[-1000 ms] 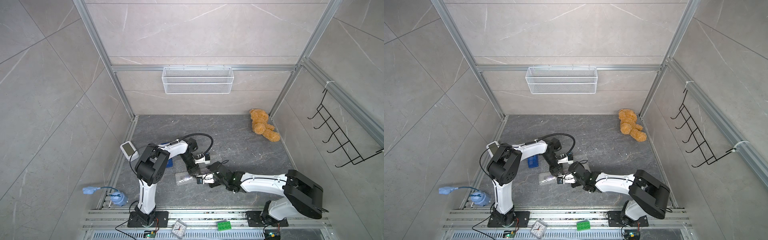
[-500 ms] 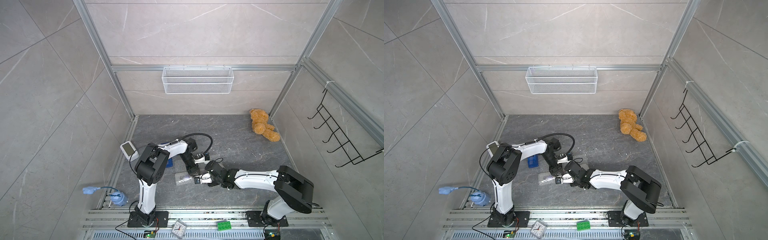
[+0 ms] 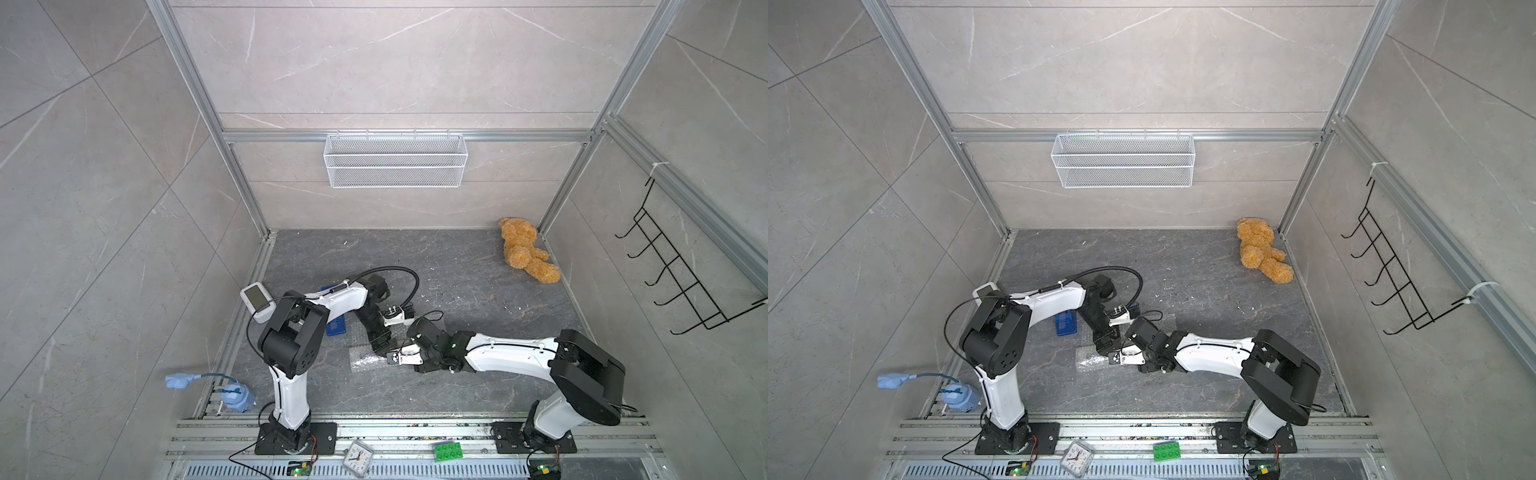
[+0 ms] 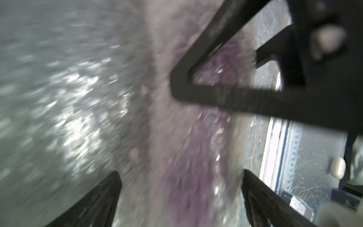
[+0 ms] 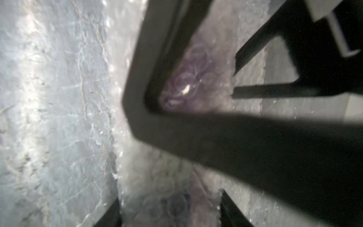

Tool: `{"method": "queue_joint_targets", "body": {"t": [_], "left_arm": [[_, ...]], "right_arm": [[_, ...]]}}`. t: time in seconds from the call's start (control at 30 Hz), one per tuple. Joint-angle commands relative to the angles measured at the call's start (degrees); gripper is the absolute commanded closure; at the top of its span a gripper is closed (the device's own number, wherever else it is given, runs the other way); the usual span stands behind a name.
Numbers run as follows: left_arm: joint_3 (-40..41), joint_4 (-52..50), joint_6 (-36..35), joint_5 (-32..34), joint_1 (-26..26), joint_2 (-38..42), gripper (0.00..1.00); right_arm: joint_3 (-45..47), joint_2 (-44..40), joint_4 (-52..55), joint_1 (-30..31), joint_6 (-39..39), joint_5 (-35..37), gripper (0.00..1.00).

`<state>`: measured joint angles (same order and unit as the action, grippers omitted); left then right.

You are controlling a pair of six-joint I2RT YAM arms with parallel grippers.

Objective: Wrap wine bottles in bubble wrap
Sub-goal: Wrap the wine bottle in bubble wrap.

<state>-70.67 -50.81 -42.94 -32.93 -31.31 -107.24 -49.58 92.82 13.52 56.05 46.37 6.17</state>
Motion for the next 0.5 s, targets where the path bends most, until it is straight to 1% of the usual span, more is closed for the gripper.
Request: {"method": "queue_joint_targets", "body": {"t": [0.0,0.13,0.2,0.27,0.33,0.4,0.47], "left_arm": [[0.4,-0.4,0.7,0.6,1.4,4.9,0.01],[1.4,2.5,1.6,1.1,3.5,9.4,0.00],[3.2,5.6,2.6,3.6,4.6,13.3,0.00],[6.0,9.7,3.4,7.7,5.3,17.9,0.00],[10.2,16.2,4.1,14.7,5.4,23.9,0.00],[15.7,23.8,4.2,20.5,5.4,31.7,0.00],[19.8,29.0,3.7,23.4,5.4,38.6,0.00]], "right_arm": [[-1.6,2.7,14.0,-1.5,-5.0,-5.3,0.51],[-4.9,3.7,19.2,-3.2,-6.3,-10.5,0.51],[-7.3,4.7,22.8,-4.9,-6.9,-15.2,0.51],[-9.9,6.1,26.0,-6.7,-7.3,-18.8,0.50],[-12.7,8.1,29.5,-8.4,-7.3,-22.1,0.49],[-15.9,10.9,33.1,-10.3,-7.3,-24.9,0.48],[-18.7,13.4,36.2,-11.7,-7.1,-26.9,0.47]]}}
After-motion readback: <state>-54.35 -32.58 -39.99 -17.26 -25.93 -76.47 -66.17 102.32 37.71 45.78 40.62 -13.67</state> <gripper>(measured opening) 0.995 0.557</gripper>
